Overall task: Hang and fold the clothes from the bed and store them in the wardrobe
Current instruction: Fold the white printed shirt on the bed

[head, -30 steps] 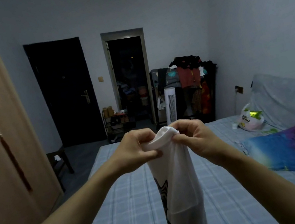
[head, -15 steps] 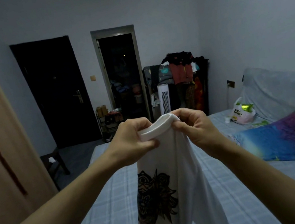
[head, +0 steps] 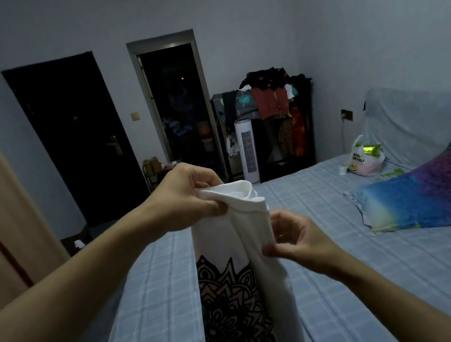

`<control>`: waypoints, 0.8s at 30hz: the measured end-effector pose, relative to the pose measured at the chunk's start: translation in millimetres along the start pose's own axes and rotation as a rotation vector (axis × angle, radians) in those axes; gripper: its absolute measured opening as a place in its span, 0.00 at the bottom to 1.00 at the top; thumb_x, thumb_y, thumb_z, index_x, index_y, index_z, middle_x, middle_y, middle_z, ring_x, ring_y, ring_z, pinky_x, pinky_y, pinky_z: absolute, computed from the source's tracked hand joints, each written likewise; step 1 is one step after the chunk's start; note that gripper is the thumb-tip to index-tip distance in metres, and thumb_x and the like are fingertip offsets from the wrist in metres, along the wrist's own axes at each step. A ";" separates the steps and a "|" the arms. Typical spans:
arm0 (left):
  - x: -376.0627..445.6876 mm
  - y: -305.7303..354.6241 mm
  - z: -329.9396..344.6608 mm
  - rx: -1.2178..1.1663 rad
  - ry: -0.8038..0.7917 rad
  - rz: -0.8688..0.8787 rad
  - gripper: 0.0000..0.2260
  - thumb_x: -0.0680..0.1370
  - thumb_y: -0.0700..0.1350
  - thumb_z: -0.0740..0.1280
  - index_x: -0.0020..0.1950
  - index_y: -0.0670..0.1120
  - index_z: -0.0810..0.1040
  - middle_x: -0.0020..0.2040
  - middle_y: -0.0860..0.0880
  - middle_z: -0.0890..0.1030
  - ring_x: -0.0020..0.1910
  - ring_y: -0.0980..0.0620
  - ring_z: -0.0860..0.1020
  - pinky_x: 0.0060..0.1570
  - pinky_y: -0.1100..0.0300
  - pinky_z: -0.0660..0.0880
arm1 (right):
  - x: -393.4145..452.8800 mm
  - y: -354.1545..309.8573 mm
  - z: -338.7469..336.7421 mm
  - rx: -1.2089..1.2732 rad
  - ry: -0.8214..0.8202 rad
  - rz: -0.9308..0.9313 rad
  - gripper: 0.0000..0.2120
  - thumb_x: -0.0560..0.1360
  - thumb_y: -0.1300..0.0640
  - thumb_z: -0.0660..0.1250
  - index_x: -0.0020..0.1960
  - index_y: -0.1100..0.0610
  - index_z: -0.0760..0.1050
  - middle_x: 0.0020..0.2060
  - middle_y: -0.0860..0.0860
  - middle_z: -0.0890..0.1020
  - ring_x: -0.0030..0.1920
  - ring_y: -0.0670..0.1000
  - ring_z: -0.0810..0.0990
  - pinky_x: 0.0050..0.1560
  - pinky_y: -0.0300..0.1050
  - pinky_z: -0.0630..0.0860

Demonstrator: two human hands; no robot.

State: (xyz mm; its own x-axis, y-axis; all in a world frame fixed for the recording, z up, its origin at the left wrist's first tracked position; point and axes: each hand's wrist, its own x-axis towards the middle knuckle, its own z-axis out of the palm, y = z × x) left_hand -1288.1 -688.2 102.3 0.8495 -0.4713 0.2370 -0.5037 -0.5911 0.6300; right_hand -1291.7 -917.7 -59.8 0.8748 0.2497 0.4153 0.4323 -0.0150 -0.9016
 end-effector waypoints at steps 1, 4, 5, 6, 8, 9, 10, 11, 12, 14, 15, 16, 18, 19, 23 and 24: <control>-0.7 1.2 -1.5 -0.002 -0.002 -0.007 0.06 0.69 0.38 0.77 0.42 0.46 0.84 0.39 0.48 0.86 0.40 0.52 0.85 0.36 0.63 0.79 | -4.4 7.2 0.7 0.005 -0.008 0.016 0.22 0.68 0.57 0.79 0.59 0.54 0.76 0.50 0.58 0.83 0.52 0.59 0.83 0.56 0.61 0.79; -5.8 2.9 -7.9 -0.018 -0.006 -0.014 0.05 0.70 0.37 0.77 0.43 0.44 0.84 0.38 0.48 0.85 0.40 0.51 0.85 0.36 0.62 0.77 | -14.8 19.1 5.6 0.056 0.035 0.005 0.19 0.69 0.60 0.77 0.55 0.54 0.73 0.47 0.58 0.82 0.49 0.58 0.82 0.53 0.53 0.79; -8.2 2.7 -10.2 -0.026 -0.006 -0.013 0.05 0.70 0.37 0.77 0.43 0.44 0.84 0.38 0.48 0.85 0.40 0.51 0.85 0.37 0.62 0.77 | -16.8 20.5 7.5 0.085 0.033 -0.003 0.16 0.71 0.60 0.76 0.54 0.55 0.73 0.46 0.58 0.81 0.48 0.58 0.82 0.53 0.51 0.79; -10.3 2.2 -12.5 -0.034 -0.005 -0.012 0.05 0.70 0.37 0.77 0.43 0.44 0.84 0.38 0.47 0.85 0.40 0.50 0.85 0.37 0.62 0.77 | -17.5 21.0 9.7 0.099 0.020 -0.008 0.12 0.73 0.60 0.74 0.53 0.56 0.74 0.46 0.59 0.81 0.49 0.58 0.81 0.53 0.51 0.78; -14.5 0.6 -16.8 -0.043 -0.005 -0.005 0.05 0.71 0.36 0.77 0.44 0.42 0.84 0.39 0.46 0.86 0.41 0.49 0.85 0.39 0.59 0.78 | -16.6 22.3 13.3 0.062 -0.006 -0.015 0.07 0.75 0.60 0.71 0.53 0.56 0.77 0.48 0.59 0.81 0.51 0.58 0.81 0.54 0.52 0.79; -16.3 -0.2 -18.4 -0.044 -0.006 -0.001 0.05 0.71 0.36 0.77 0.44 0.42 0.84 0.40 0.45 0.86 0.42 0.48 0.85 0.39 0.58 0.78 | -15.6 22.6 15.4 0.044 -0.015 -0.022 0.07 0.76 0.60 0.70 0.54 0.55 0.78 0.48 0.58 0.82 0.52 0.58 0.82 0.55 0.52 0.79; -18.0 -1.0 -19.8 -0.042 -0.008 0.003 0.05 0.71 0.36 0.77 0.44 0.42 0.84 0.40 0.45 0.86 0.42 0.47 0.85 0.39 0.58 0.78 | -14.2 22.7 17.5 0.041 -0.018 -0.024 0.08 0.76 0.61 0.70 0.54 0.55 0.78 0.49 0.58 0.82 0.52 0.59 0.82 0.55 0.52 0.79; -19.8 -1.8 -20.9 -0.042 -0.011 0.008 0.05 0.71 0.36 0.77 0.44 0.42 0.84 0.40 0.45 0.86 0.42 0.47 0.85 0.39 0.57 0.78 | -13.0 23.4 19.7 0.046 -0.012 -0.017 0.09 0.75 0.62 0.70 0.54 0.55 0.78 0.49 0.59 0.82 0.52 0.60 0.82 0.56 0.54 0.79; -21.6 -2.5 -21.9 -0.041 -0.015 0.013 0.05 0.71 0.36 0.77 0.44 0.42 0.84 0.39 0.45 0.85 0.41 0.47 0.84 0.39 0.58 0.78 | -11.5 23.9 21.9 0.050 -0.003 -0.008 0.10 0.74 0.62 0.71 0.54 0.55 0.78 0.49 0.59 0.82 0.52 0.60 0.82 0.56 0.56 0.79; -24.8 -4.4 -24.1 -0.035 -0.015 0.019 0.05 0.71 0.36 0.77 0.44 0.43 0.84 0.39 0.45 0.85 0.39 0.49 0.84 0.38 0.59 0.77 | -8.5 24.6 26.8 0.052 0.007 0.001 0.11 0.73 0.63 0.72 0.54 0.54 0.77 0.47 0.59 0.82 0.50 0.59 0.82 0.54 0.56 0.80; -26.1 -5.7 -25.6 -0.029 -0.010 0.018 0.05 0.71 0.36 0.77 0.44 0.43 0.84 0.39 0.45 0.85 0.39 0.51 0.83 0.37 0.60 0.76 | -7.1 25.4 29.4 0.042 0.003 -0.005 0.11 0.73 0.62 0.72 0.53 0.55 0.76 0.46 0.59 0.82 0.48 0.58 0.82 0.51 0.54 0.80; -27.2 -7.2 -27.1 -0.025 -0.004 0.014 0.05 0.71 0.36 0.77 0.44 0.44 0.84 0.38 0.46 0.85 0.38 0.51 0.83 0.37 0.61 0.76 | -6.3 26.0 32.4 0.029 0.004 -0.018 0.10 0.73 0.61 0.73 0.52 0.55 0.76 0.45 0.58 0.82 0.47 0.58 0.82 0.50 0.53 0.80; -29.6 -10.3 -30.7 -0.022 0.009 0.008 0.06 0.70 0.36 0.78 0.43 0.44 0.84 0.38 0.46 0.85 0.37 0.52 0.83 0.36 0.61 0.75 | -6.5 25.3 39.0 0.035 0.034 -0.039 0.13 0.72 0.59 0.73 0.53 0.54 0.74 0.47 0.57 0.82 0.48 0.58 0.83 0.49 0.56 0.81; -30.8 -11.8 -32.1 -0.024 0.013 0.008 0.06 0.70 0.36 0.78 0.43 0.44 0.84 0.38 0.45 0.85 0.37 0.53 0.83 0.36 0.61 0.75 | -7.7 25.2 41.6 0.068 0.053 -0.042 0.15 0.72 0.59 0.74 0.54 0.54 0.72 0.49 0.56 0.81 0.48 0.59 0.82 0.49 0.60 0.81; -34.8 -16.3 -36.2 -0.007 0.022 0.003 0.06 0.70 0.38 0.78 0.43 0.46 0.85 0.38 0.46 0.85 0.36 0.54 0.82 0.35 0.63 0.75 | -13.1 26.8 49.0 0.029 0.016 -0.120 0.09 0.73 0.60 0.73 0.52 0.57 0.77 0.51 0.57 0.81 0.53 0.60 0.81 0.55 0.65 0.77; -35.2 -17.4 -36.7 -0.005 0.020 0.001 0.06 0.70 0.38 0.78 0.43 0.46 0.85 0.38 0.46 0.85 0.37 0.53 0.82 0.35 0.63 0.75 | -14.4 26.4 50.6 -0.016 -0.005 -0.128 0.10 0.73 0.58 0.73 0.54 0.56 0.78 0.53 0.55 0.81 0.55 0.58 0.81 0.57 0.64 0.76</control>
State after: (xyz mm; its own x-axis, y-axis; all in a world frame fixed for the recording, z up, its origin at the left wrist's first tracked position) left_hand -1303.5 -637.4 110.2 0.8521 -0.4585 0.2523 -0.5037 -0.5876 0.6332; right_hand -1304.0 -872.7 -95.7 0.8111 0.2552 0.5263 0.5440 0.0015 -0.8391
